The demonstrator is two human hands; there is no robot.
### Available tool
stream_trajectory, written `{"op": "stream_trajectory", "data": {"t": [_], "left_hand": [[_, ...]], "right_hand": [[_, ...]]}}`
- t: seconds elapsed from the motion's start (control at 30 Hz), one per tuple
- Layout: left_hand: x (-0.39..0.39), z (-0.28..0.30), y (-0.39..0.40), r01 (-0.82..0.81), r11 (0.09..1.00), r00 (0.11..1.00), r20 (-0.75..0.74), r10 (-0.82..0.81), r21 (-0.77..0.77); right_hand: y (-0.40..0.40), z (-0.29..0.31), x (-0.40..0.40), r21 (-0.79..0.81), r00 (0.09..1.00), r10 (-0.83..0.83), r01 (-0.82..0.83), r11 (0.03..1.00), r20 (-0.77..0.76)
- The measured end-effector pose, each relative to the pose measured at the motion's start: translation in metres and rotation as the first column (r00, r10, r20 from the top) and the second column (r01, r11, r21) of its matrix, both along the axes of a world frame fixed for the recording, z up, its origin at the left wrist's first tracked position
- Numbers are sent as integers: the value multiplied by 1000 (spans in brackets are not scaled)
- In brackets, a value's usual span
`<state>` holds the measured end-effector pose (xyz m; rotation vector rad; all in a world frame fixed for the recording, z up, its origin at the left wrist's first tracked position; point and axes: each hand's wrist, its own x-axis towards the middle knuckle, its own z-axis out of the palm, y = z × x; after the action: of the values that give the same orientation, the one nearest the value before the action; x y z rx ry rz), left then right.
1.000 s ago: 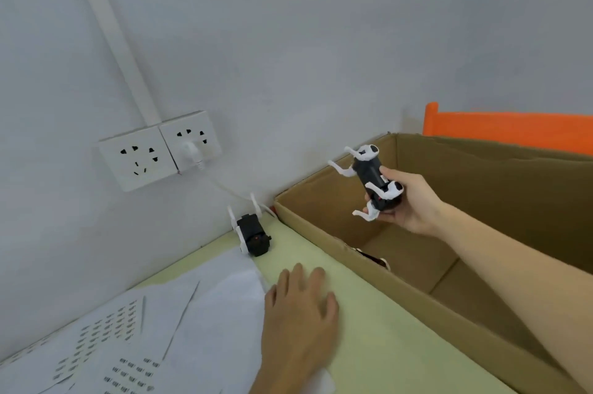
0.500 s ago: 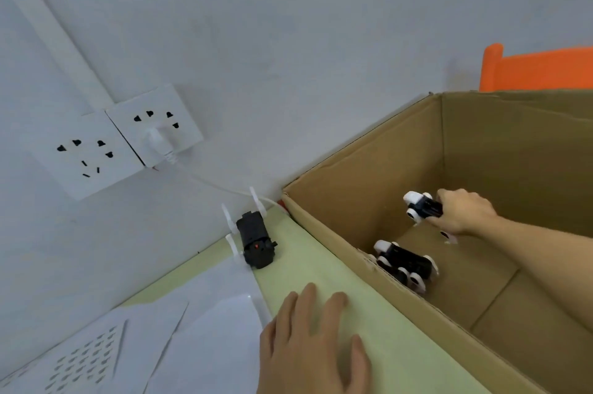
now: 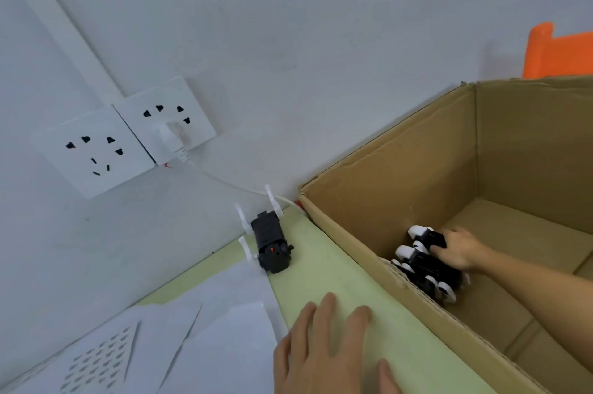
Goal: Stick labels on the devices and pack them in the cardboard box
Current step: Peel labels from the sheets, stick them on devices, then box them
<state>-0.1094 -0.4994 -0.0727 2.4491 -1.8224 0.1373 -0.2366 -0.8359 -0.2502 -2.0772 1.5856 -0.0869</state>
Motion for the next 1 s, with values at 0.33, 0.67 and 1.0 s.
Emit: {"op": "stream_trajectory", "data": {"t": [0.33, 0.67, 1.0], "left_hand": [[-1, 2, 7, 71, 997, 997, 17, -71, -28], [-3, 0, 11, 86, 996, 996, 20, -85, -39], [-3, 2, 13, 92, 995, 996, 1, -92, -34]], "right_hand": [[18, -2, -25, 168, 990, 144, -142, 976, 3], [33, -2, -15, 127, 965, 230, -215, 968, -122], [52, -10, -6, -246, 804, 425, -549, 799, -415]]}}
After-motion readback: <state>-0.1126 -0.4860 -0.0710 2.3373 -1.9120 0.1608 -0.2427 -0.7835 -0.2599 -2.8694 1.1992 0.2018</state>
